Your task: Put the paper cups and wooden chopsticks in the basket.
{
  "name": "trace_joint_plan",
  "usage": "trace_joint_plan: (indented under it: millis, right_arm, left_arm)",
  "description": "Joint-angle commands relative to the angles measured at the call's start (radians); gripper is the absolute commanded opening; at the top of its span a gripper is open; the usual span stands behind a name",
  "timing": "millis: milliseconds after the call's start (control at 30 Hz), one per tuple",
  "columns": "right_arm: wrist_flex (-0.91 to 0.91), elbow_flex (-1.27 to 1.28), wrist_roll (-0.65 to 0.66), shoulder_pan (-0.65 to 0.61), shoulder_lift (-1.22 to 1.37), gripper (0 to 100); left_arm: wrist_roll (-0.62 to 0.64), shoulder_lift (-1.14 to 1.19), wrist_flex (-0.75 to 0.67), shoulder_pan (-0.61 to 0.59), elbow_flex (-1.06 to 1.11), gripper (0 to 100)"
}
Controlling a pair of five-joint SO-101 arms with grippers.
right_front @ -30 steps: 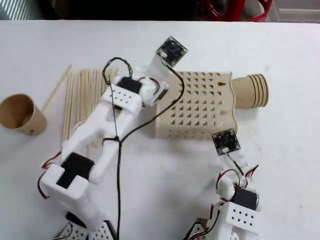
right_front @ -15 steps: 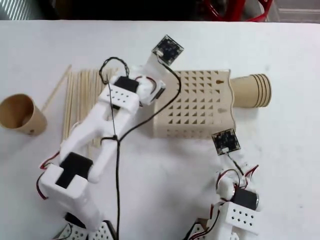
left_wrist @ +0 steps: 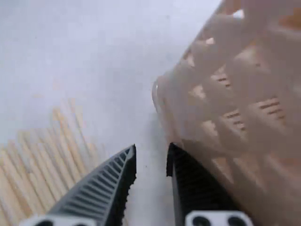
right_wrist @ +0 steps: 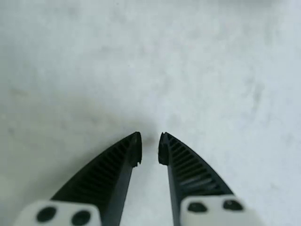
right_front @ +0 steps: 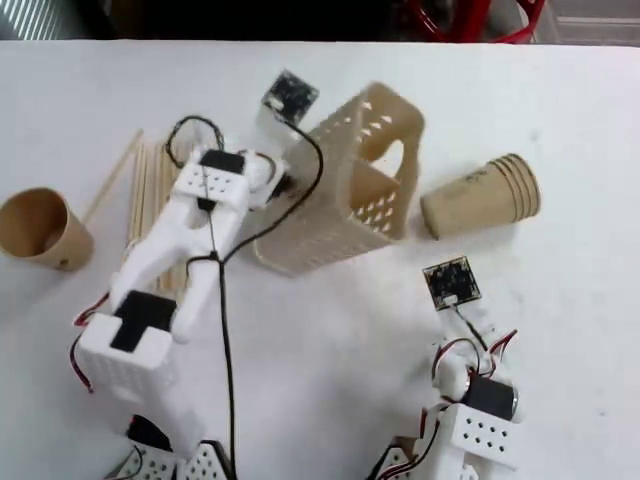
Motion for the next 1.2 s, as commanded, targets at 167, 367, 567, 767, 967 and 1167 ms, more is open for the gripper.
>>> trace_joint_plan:
  millis: [167,367,567,767,967,1167]
  right_arm:
    - [-0.021,0.002,0.012,0.005,-0.007,7.4]
    - [-0.021,0.002,0.012,0.005,-0.007,7.4]
    - [-0.021,0.002,0.012,0.005,-0.007,7.4]
    - [-0.021,0.002,0.012,0.005,-0.007,7.4]
    - [-0.021,0.002,0.012,0.005,-0.007,7.4]
    - [-0.021,0.002,0.012,0.005,-0.007,7.4]
  left_arm:
    - [-0.006,0.007,-0.003,-0.048,0.028,13]
    - [0.003,-0.001,0.003,-0.114,0.031,13]
    - [0.038,-0.044,0.009,-0.202,-0.011,13]
    - [0.064,-0.254,0.106,-0.220,-0.087,13]
    - [0.068,-0.499,0.230,-0.214,-0.236,13]
    - [0.060,-0.659,0.342,-0.088,-0.272,13]
